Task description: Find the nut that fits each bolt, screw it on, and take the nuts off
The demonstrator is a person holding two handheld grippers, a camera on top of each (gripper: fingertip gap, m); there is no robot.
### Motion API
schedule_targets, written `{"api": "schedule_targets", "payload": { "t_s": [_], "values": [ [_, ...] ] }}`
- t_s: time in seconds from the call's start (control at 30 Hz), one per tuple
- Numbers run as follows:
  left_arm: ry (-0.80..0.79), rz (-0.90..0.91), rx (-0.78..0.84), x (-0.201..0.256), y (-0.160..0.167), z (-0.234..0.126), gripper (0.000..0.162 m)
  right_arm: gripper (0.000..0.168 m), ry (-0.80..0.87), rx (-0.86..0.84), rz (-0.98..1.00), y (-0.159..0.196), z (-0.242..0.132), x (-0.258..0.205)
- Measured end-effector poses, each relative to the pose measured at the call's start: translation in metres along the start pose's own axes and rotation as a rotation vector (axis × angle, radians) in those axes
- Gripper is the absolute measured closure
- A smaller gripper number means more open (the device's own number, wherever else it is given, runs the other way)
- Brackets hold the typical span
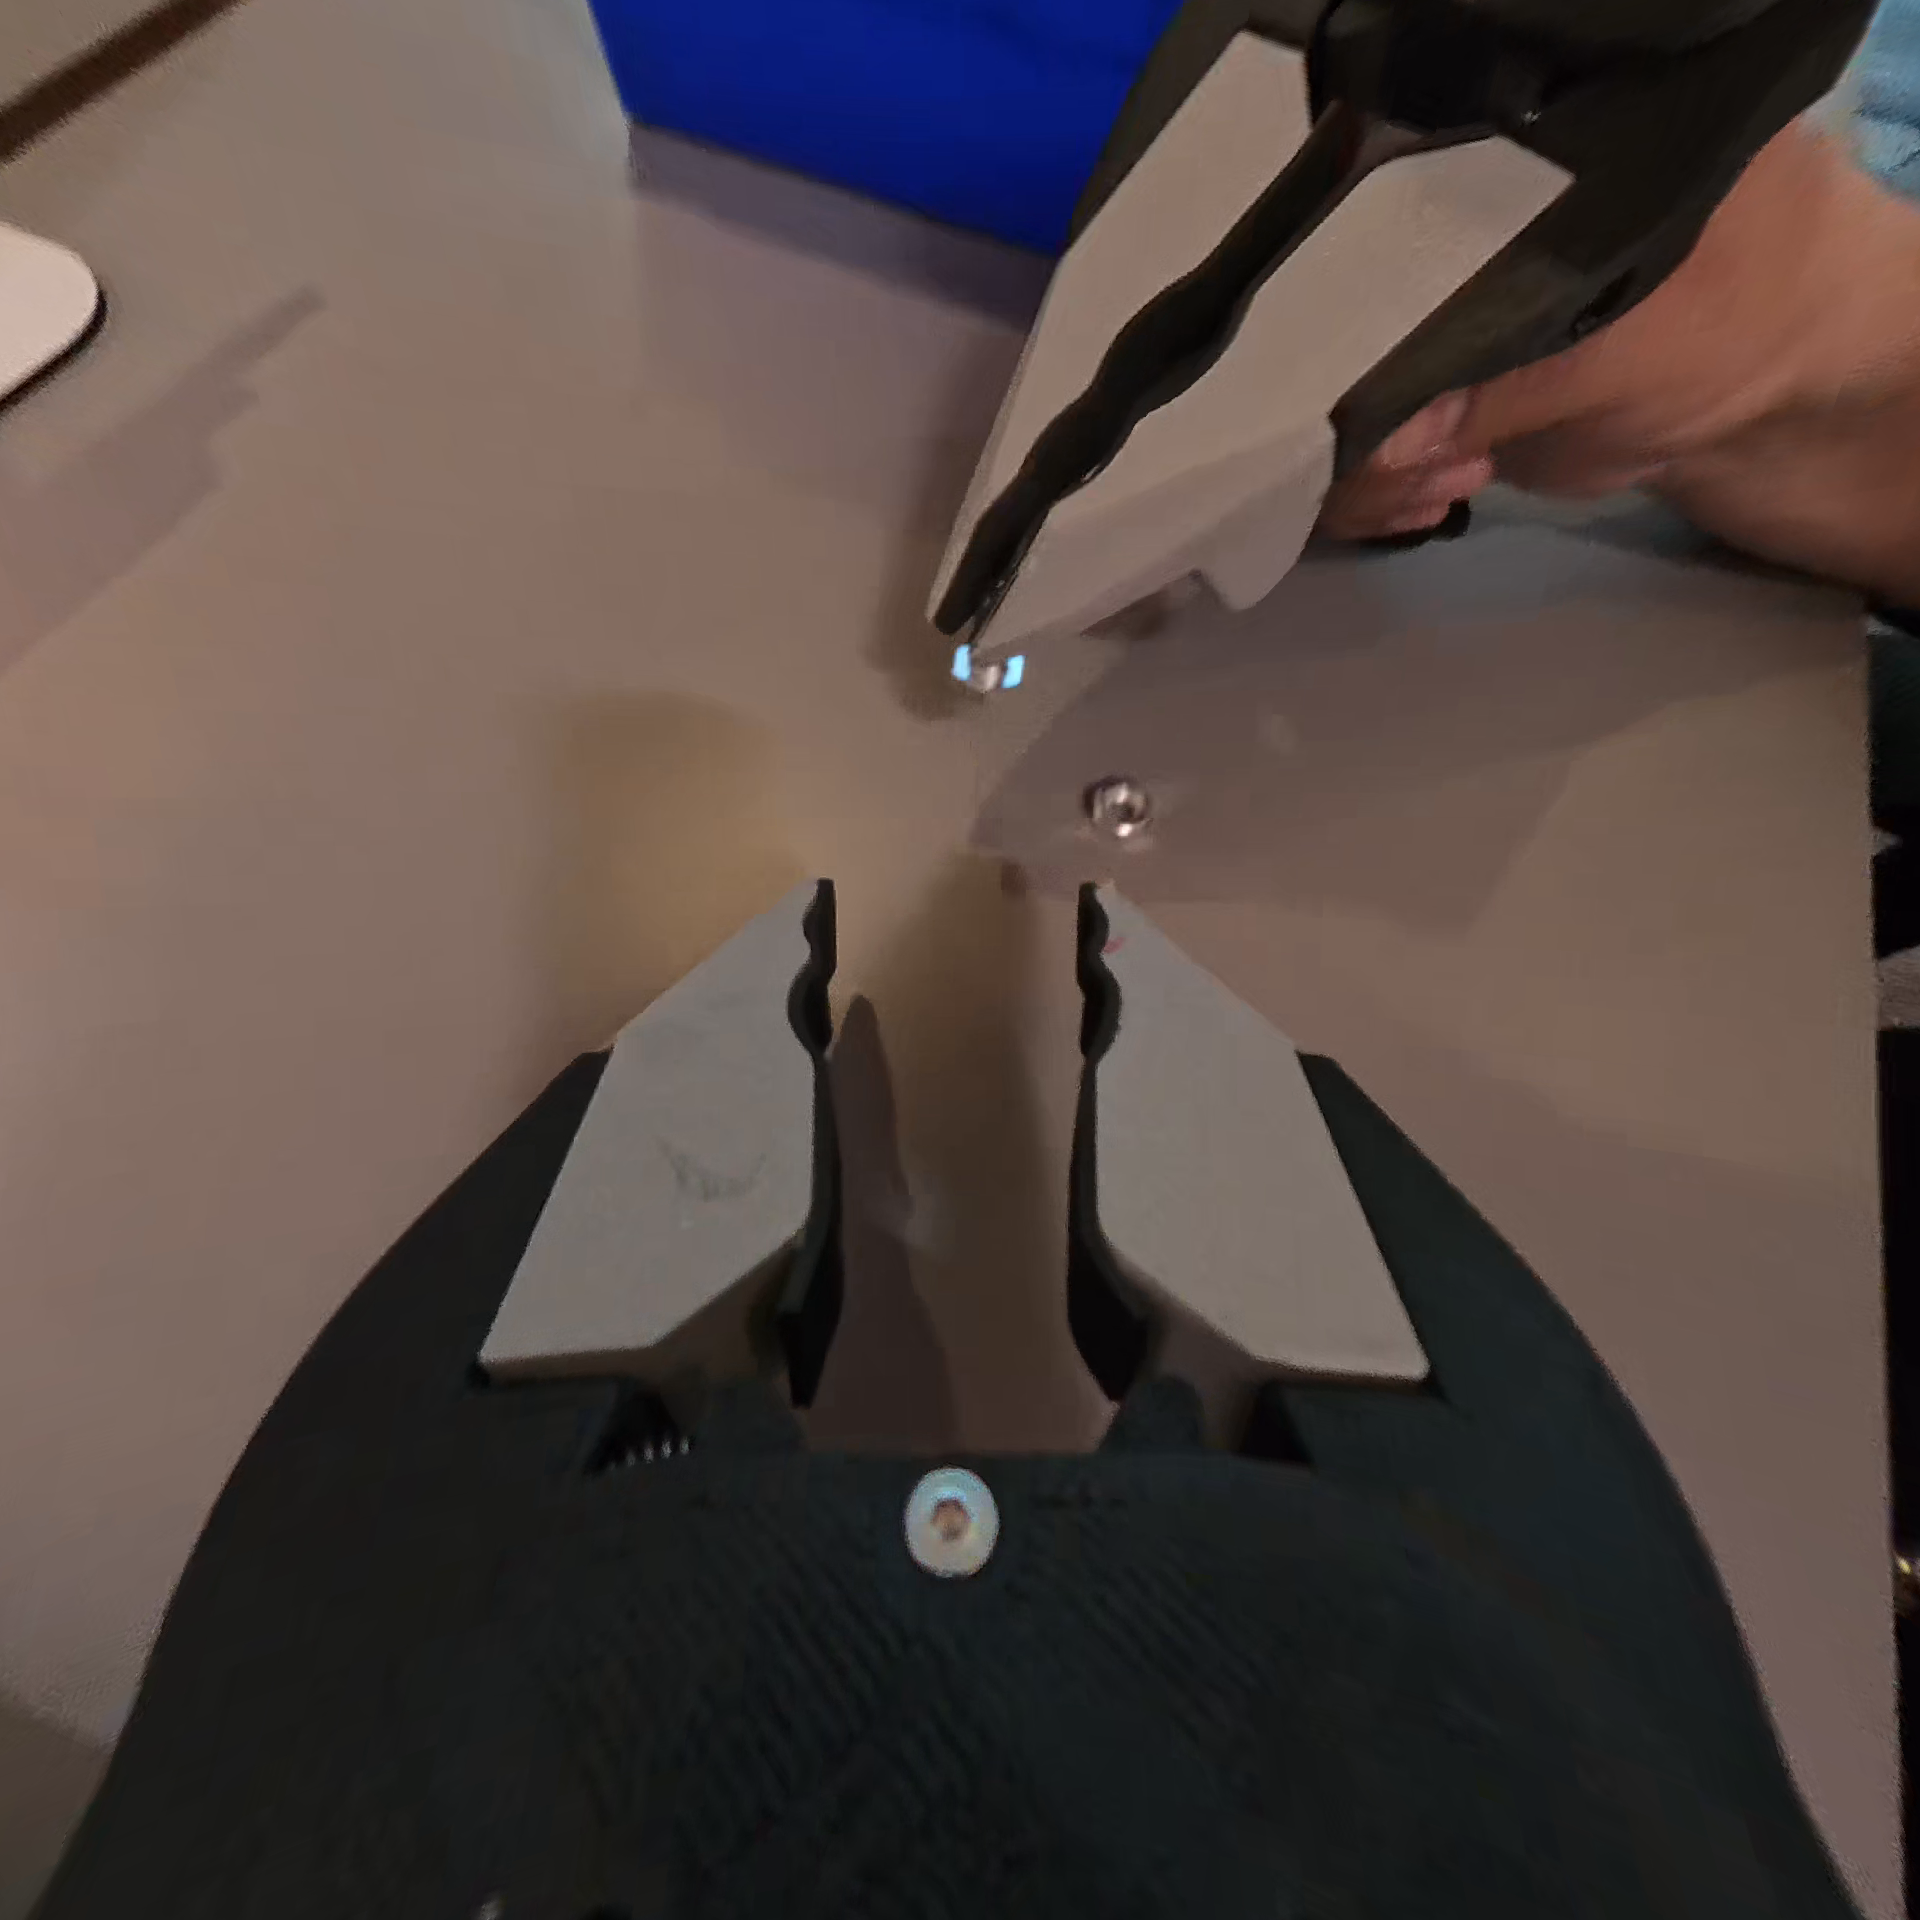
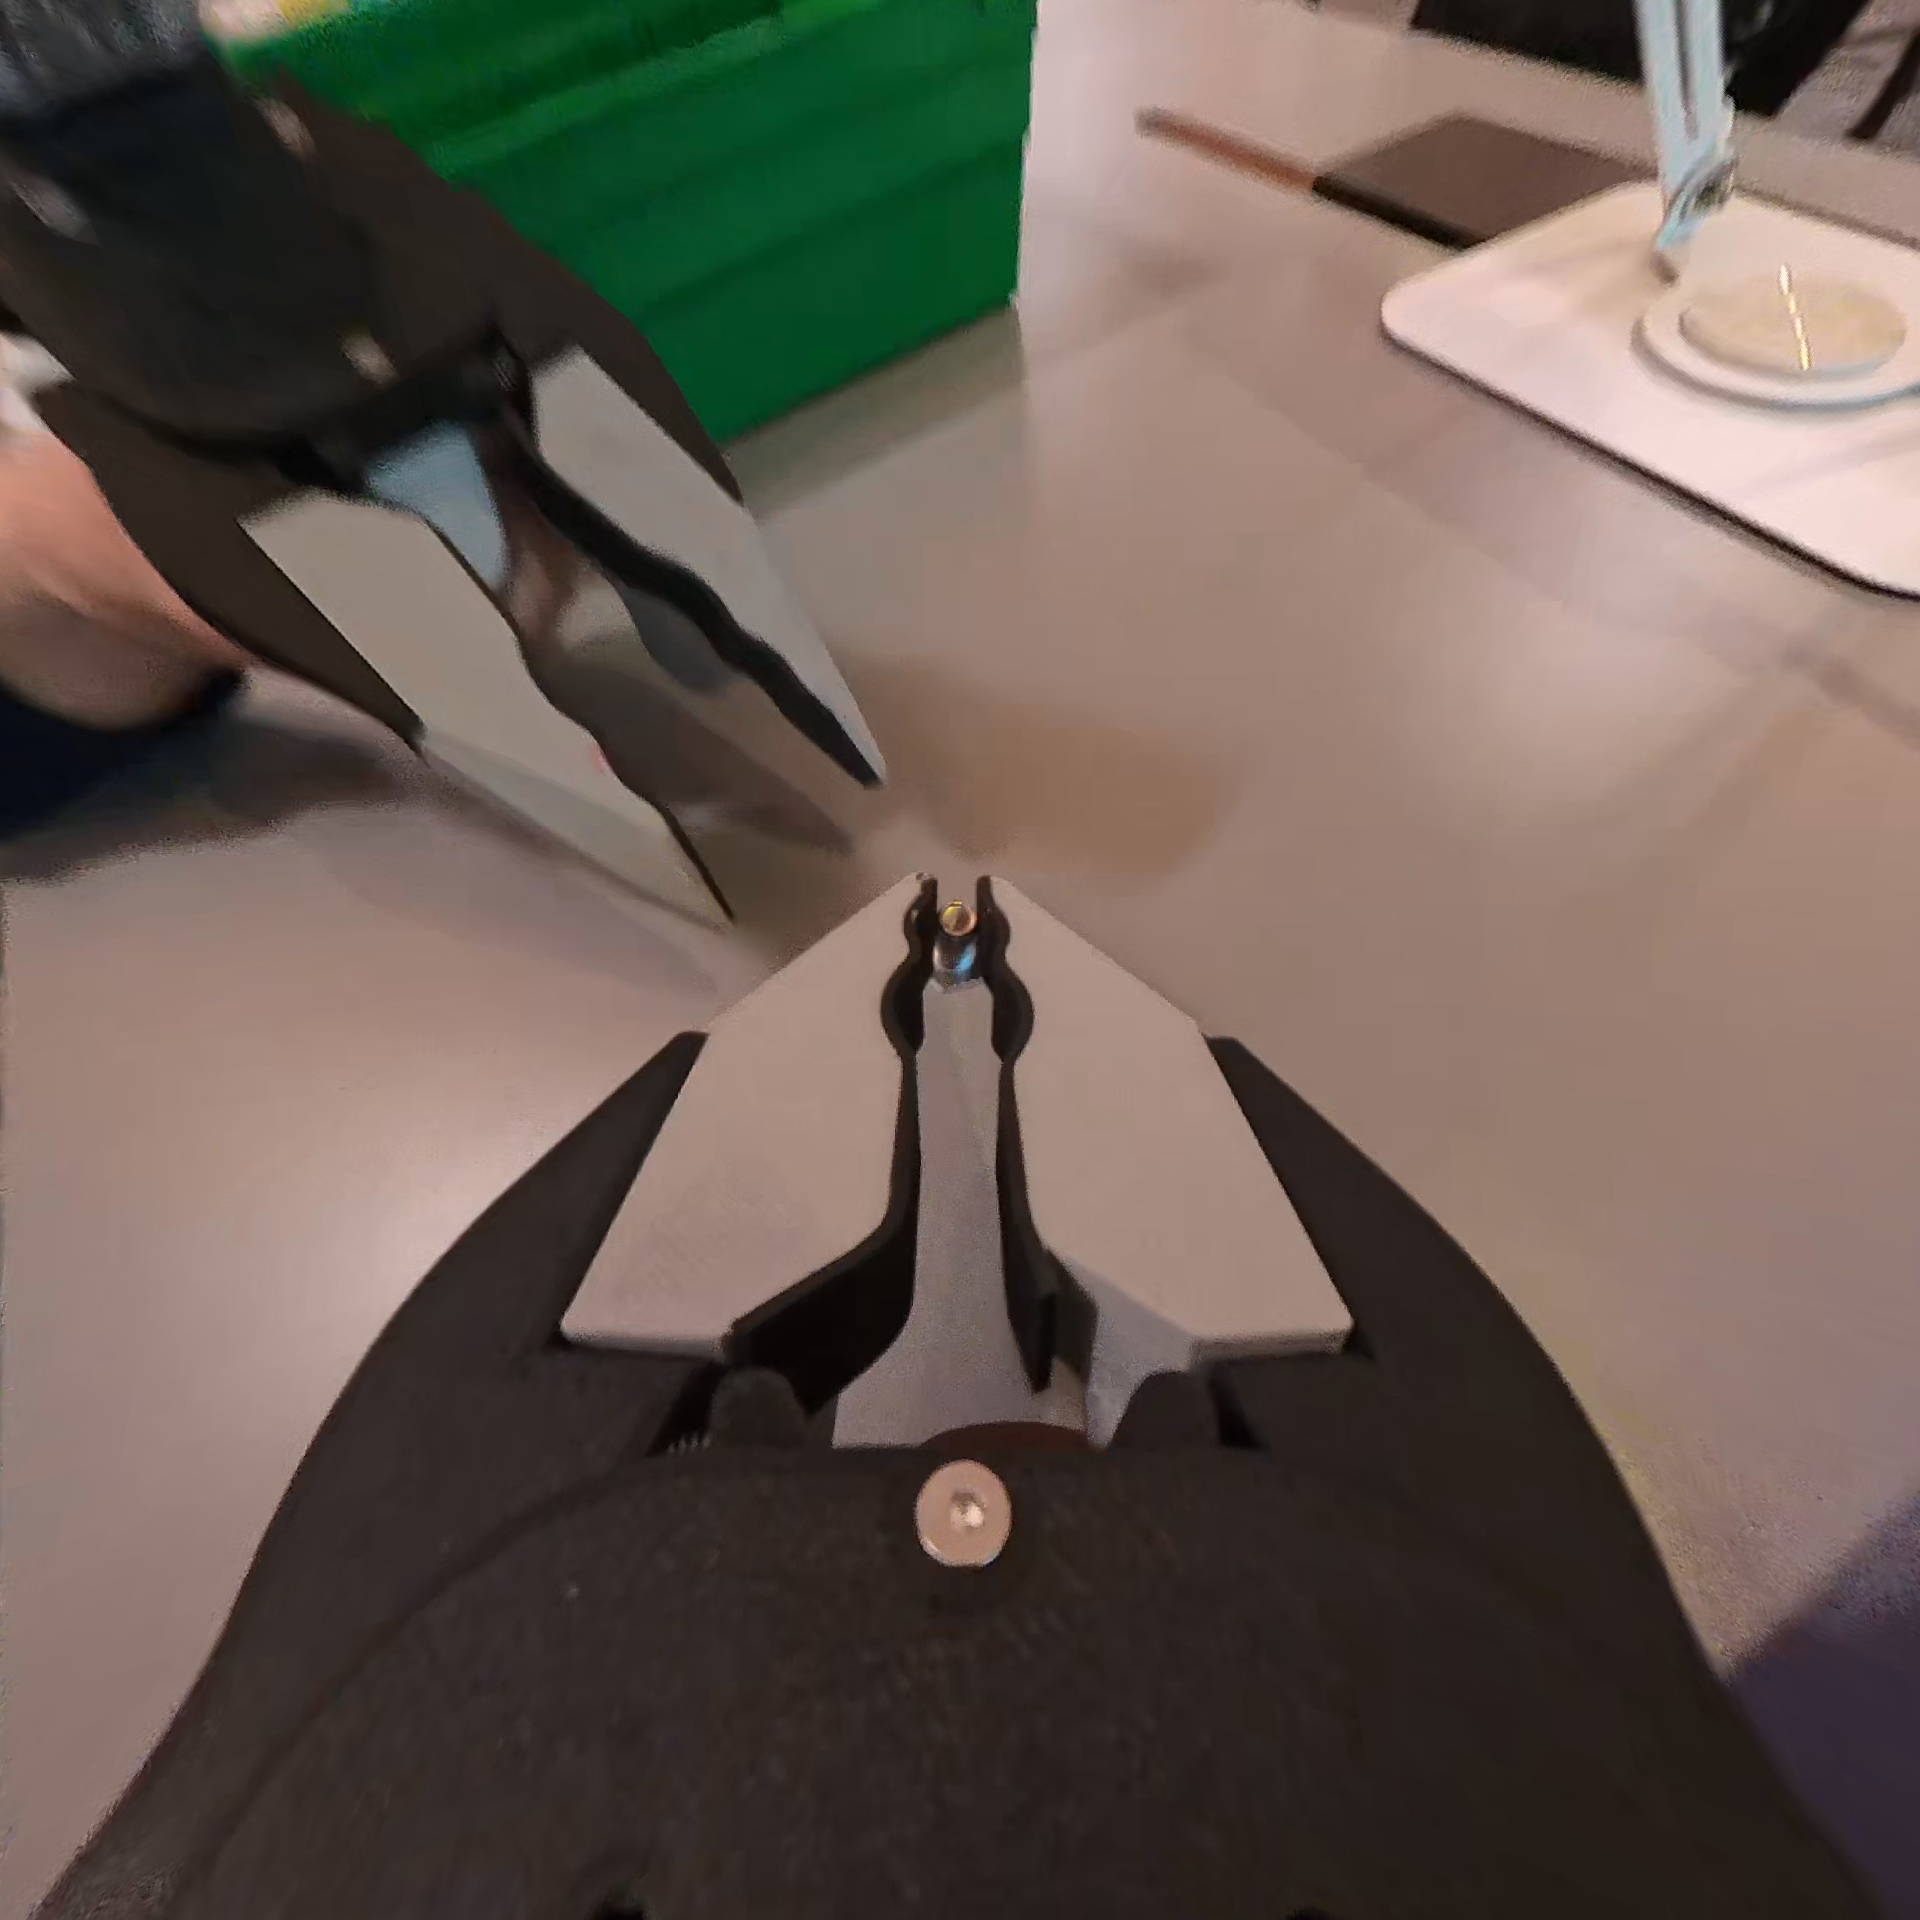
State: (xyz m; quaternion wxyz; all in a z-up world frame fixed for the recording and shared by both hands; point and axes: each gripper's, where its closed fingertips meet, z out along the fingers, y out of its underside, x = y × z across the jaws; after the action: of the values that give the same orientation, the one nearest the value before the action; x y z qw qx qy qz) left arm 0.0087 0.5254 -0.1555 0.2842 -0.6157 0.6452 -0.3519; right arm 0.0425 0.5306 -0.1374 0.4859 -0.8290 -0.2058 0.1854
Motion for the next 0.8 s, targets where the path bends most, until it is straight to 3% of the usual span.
{"api": "schedule_targets", "payload": {
  "t_s": [0.17, 0.37, 0.53, 0.8],
  "values": [
    [0.018, 0.003, 0.186, 0.018, -0.033, 0.006, 0.120, 0.164, -0.103, 0.131, 0.065, -0.025, -0.010, -0.019],
    [-0.113, 0.143, 0.181, 0.016, -0.037, 0.007, 0.131, 0.164, -0.144, 0.154, 0.082, -0.030, -0.013, -0.028],
    [-0.102, 0.151, 0.209, 0.021, -0.042, 0.005, 0.148, 0.164, -0.143, 0.142, 0.073, -0.028, -0.010, -0.032],
    [-0.053, 0.107, 0.267, 0.025, -0.046, -0.001, 0.150, 0.157, -0.145, 0.187, 0.035, -0.037, -0.018, -0.036]
  ]
}}
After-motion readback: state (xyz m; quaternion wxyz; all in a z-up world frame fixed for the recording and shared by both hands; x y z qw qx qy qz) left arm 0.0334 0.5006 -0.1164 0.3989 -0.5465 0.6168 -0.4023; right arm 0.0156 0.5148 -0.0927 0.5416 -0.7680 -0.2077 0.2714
